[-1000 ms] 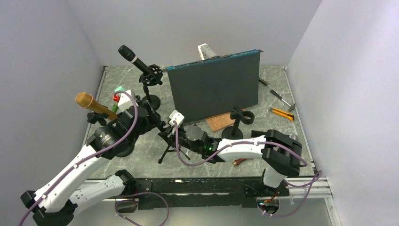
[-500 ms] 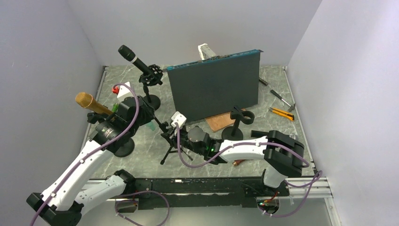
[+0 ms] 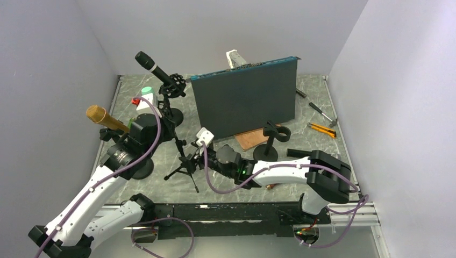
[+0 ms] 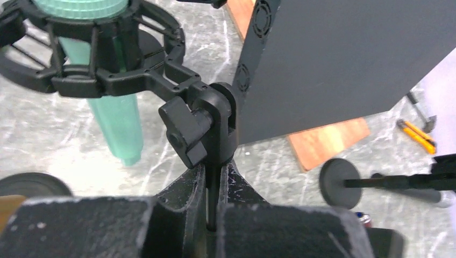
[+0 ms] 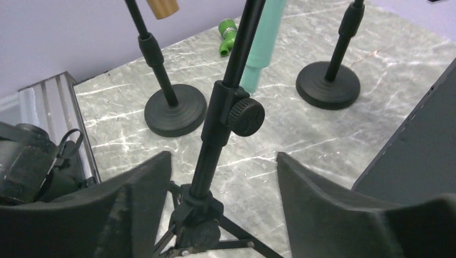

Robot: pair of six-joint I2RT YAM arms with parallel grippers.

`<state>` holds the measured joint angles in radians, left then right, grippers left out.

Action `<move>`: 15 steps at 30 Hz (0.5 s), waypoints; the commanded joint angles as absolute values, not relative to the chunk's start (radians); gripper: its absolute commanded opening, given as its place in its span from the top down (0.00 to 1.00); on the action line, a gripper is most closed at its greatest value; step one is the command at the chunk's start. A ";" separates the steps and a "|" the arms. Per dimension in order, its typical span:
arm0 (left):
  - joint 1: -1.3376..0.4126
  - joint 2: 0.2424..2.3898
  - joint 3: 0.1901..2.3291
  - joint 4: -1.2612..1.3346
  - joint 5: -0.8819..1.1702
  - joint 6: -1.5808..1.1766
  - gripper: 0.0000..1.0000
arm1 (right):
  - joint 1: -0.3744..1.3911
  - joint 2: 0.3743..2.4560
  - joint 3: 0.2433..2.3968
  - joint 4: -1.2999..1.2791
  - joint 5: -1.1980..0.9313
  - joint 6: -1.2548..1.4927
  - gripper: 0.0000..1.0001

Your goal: Remove the microphone from the stand

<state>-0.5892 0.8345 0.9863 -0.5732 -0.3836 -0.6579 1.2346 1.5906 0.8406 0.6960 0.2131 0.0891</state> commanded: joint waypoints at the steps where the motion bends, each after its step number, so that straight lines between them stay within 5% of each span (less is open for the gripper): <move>1: -0.585 0.764 0.993 -0.485 -0.395 -0.498 1.00 | 1.244 1.527 0.882 0.642 0.223 0.074 0.20; 7: -0.672 0.701 0.910 -0.319 -0.530 -0.319 1.00 | 1.244 1.455 0.816 0.587 0.242 0.145 0.11; 15: -0.726 0.634 0.600 0.311 -0.409 -0.049 1.00 | 1.237 1.334 0.727 0.523 0.327 0.198 0.09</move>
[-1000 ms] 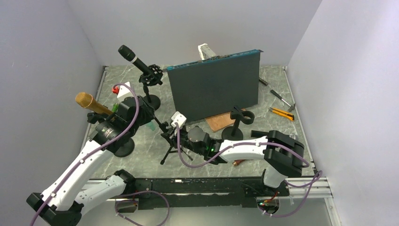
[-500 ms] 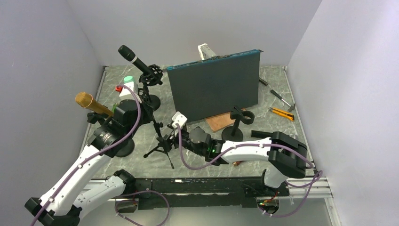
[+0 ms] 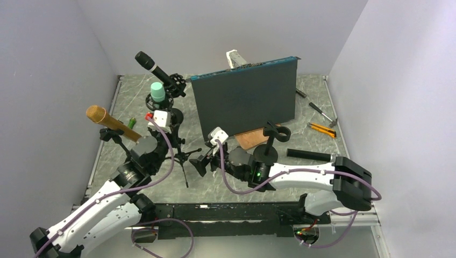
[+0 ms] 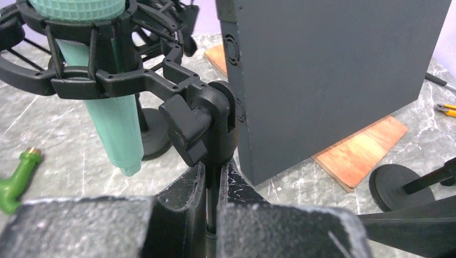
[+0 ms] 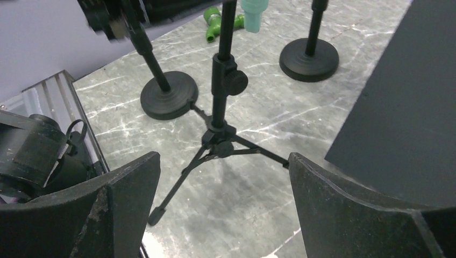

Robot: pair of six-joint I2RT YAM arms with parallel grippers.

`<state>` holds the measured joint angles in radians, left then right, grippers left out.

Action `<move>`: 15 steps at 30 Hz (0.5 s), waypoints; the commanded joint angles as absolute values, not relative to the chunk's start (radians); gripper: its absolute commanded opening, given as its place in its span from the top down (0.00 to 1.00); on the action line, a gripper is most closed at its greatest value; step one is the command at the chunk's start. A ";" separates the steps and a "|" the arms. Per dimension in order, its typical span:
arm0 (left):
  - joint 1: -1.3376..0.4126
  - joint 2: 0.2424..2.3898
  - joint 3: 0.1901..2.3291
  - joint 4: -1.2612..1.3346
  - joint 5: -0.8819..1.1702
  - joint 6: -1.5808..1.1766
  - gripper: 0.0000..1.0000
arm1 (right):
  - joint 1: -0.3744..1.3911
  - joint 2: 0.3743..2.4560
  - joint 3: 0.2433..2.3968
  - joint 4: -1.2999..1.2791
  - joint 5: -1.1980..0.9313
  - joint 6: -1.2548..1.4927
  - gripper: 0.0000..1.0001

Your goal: Remove the microphone from the stand

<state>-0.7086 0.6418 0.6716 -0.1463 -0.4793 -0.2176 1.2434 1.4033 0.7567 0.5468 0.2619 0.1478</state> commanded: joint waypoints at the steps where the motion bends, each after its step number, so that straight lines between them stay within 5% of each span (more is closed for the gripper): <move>1: -0.730 0.642 0.581 0.350 -0.380 -0.045 1.00 | 1.237 1.318 0.717 0.513 0.330 0.211 0.09; 15: -0.759 0.655 0.314 0.684 0.141 0.038 1.00 | 1.227 1.067 0.548 0.485 0.419 0.278 0.08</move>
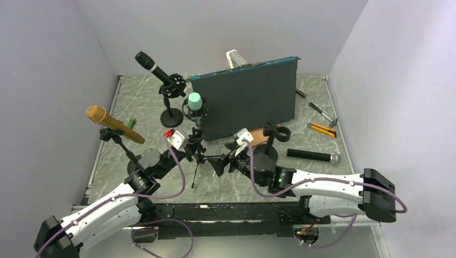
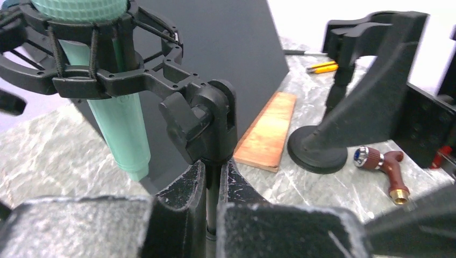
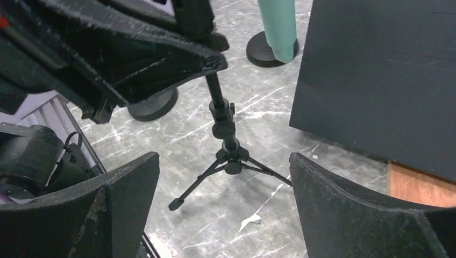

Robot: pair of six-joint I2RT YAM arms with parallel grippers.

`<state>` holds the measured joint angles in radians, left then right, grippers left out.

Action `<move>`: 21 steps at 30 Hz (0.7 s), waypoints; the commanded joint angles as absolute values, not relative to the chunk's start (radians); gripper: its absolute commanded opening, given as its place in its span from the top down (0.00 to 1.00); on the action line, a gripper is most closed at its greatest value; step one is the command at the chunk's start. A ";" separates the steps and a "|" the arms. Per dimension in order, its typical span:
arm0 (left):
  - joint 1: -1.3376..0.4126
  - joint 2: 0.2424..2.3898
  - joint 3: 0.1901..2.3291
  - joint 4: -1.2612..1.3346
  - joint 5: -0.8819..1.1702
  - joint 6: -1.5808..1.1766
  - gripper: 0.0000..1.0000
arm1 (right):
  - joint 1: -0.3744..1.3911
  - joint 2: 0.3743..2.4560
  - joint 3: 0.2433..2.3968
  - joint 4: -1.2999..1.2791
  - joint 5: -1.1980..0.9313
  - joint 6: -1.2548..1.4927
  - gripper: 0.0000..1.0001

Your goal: Remove the microphone from the stand

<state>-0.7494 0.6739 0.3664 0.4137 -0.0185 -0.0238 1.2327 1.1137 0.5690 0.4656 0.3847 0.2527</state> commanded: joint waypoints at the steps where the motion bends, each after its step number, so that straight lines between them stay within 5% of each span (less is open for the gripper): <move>1: -0.758 0.657 0.281 0.722 0.140 0.043 1.00 | 1.228 1.063 0.547 0.480 0.418 0.278 0.08; 5: -0.758 0.676 0.202 0.773 0.167 0.061 1.00 | 1.227 1.058 0.542 0.462 0.417 0.289 0.08; 21: -0.759 0.478 0.167 0.513 0.011 -0.057 0.55 | 1.227 1.060 0.541 0.448 0.409 0.307 0.09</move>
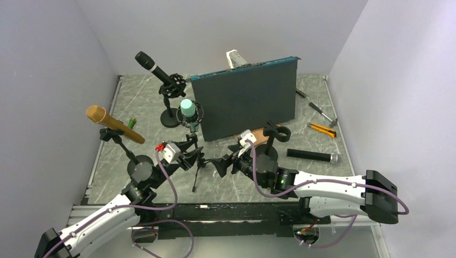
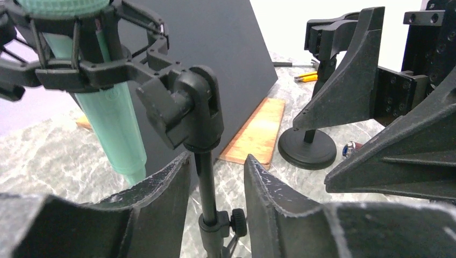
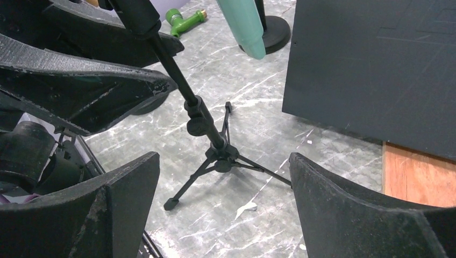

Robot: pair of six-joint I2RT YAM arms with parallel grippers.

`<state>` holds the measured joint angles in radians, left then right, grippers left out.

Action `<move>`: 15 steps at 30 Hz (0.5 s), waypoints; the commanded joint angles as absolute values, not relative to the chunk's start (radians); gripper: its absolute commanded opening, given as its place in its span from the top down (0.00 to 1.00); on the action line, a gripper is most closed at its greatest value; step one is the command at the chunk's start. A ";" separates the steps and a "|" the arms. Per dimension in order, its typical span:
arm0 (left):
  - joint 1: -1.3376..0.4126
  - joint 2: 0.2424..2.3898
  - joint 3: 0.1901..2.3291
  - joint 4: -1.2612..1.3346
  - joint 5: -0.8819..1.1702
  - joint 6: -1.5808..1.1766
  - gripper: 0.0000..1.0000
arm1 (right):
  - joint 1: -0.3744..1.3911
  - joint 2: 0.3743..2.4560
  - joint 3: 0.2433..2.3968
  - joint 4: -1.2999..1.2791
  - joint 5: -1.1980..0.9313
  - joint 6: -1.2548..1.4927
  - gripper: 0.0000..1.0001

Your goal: Remove the microphone from the stand

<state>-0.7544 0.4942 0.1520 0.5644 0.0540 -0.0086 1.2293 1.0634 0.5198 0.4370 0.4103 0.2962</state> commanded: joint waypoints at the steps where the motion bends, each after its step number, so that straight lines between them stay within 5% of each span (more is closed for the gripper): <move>1: -0.759 0.475 0.172 0.501 0.005 -0.063 0.53 | 1.226 1.062 0.544 0.445 0.406 0.308 0.09; 15: -0.759 0.379 0.395 0.102 0.013 -0.183 0.41 | 1.227 1.093 0.616 0.350 0.386 0.352 0.07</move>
